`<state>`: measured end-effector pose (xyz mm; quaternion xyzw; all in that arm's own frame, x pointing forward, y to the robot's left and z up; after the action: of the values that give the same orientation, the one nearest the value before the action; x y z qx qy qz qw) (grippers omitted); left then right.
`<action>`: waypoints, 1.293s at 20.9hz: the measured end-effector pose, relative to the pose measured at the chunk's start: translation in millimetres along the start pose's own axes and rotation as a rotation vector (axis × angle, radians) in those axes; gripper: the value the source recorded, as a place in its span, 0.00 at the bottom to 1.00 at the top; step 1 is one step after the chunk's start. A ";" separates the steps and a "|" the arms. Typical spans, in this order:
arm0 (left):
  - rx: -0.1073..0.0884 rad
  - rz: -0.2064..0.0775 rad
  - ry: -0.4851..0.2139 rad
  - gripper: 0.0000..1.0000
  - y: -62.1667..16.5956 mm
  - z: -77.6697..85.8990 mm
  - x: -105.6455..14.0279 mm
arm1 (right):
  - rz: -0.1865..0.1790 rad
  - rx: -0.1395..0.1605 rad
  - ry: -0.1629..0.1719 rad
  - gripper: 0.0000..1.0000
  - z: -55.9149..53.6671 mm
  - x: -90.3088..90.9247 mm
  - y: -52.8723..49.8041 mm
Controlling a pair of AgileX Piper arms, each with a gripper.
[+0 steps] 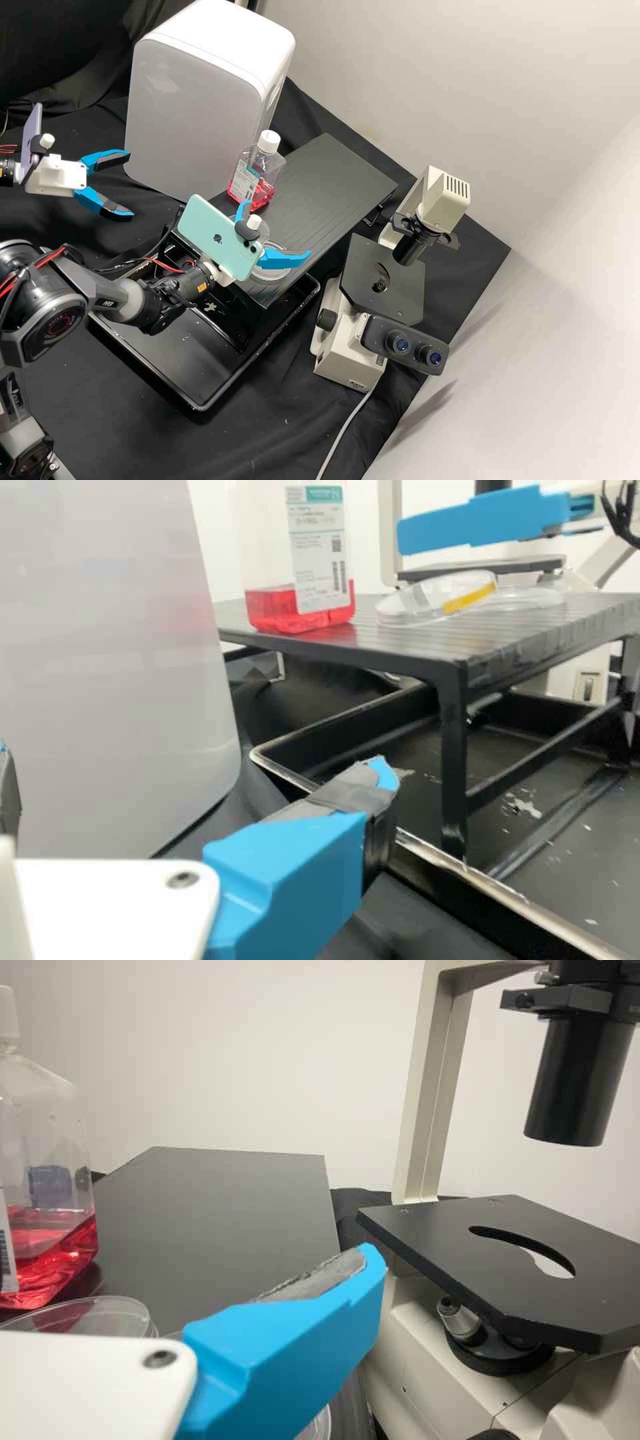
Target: Place the lid on the petri dish
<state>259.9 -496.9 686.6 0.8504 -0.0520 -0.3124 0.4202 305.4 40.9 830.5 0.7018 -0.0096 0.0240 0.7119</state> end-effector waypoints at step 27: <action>0.002 -0.004 -0.019 1.00 -1.2 5.2 1.0 | -0.093 -0.174 0.058 1.00 -9.5 -21.0 -57.5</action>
<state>257.4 -500.0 682.9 0.8479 -0.0542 -0.3211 0.4184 287.0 49.2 771.9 0.6360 0.0414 0.0102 0.7705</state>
